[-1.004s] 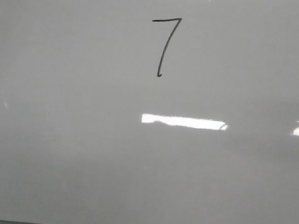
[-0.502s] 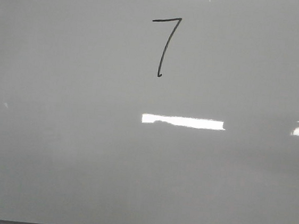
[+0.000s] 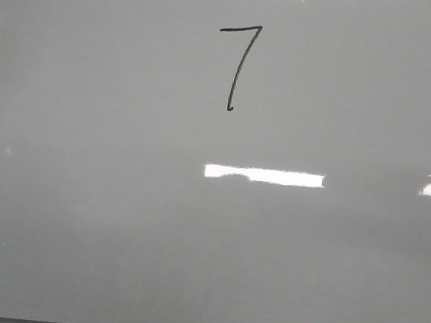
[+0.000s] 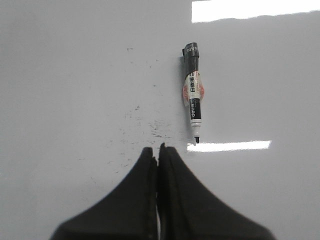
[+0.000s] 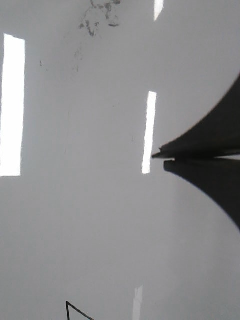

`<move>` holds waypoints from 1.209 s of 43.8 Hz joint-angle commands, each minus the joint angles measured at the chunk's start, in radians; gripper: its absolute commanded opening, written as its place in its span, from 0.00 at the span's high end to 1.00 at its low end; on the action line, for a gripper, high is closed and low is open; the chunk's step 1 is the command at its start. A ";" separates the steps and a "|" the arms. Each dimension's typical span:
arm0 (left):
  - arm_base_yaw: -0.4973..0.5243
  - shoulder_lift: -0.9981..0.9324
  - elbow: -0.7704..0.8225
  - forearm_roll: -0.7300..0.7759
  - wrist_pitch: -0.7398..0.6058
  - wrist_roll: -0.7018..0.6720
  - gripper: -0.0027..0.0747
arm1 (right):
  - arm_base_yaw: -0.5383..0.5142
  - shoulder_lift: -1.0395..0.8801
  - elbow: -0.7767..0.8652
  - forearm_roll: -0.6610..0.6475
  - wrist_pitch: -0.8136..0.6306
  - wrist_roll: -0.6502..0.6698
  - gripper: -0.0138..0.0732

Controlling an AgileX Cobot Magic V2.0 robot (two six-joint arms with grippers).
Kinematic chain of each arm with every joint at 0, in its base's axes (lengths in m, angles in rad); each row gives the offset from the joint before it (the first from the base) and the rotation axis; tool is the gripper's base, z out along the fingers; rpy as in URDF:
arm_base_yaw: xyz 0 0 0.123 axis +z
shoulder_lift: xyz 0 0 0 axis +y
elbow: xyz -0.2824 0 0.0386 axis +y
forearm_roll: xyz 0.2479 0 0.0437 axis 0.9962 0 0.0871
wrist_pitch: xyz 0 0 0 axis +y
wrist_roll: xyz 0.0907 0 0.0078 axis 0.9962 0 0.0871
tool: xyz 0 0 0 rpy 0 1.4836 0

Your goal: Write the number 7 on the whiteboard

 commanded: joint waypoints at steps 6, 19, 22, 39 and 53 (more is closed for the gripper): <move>-0.001 -0.013 0.013 -0.008 -0.084 -0.012 0.99 | -0.014 -0.019 -0.002 -0.003 -0.071 0.003 0.98; -0.001 -0.013 0.013 -0.008 -0.084 -0.012 0.99 | -0.033 -0.019 -0.002 -0.004 -0.075 0.003 0.98; -0.001 -0.013 0.013 -0.008 -0.084 -0.012 0.99 | -0.033 -0.019 -0.002 -0.006 -0.080 0.003 0.98; -0.001 -0.013 0.013 -0.008 -0.084 -0.012 0.99 | -0.033 -0.019 -0.002 -0.083 -0.088 0.067 0.98; -0.001 -0.013 0.013 -0.008 -0.084 -0.012 0.99 | -0.033 -0.019 -0.002 -0.062 -0.088 0.067 0.98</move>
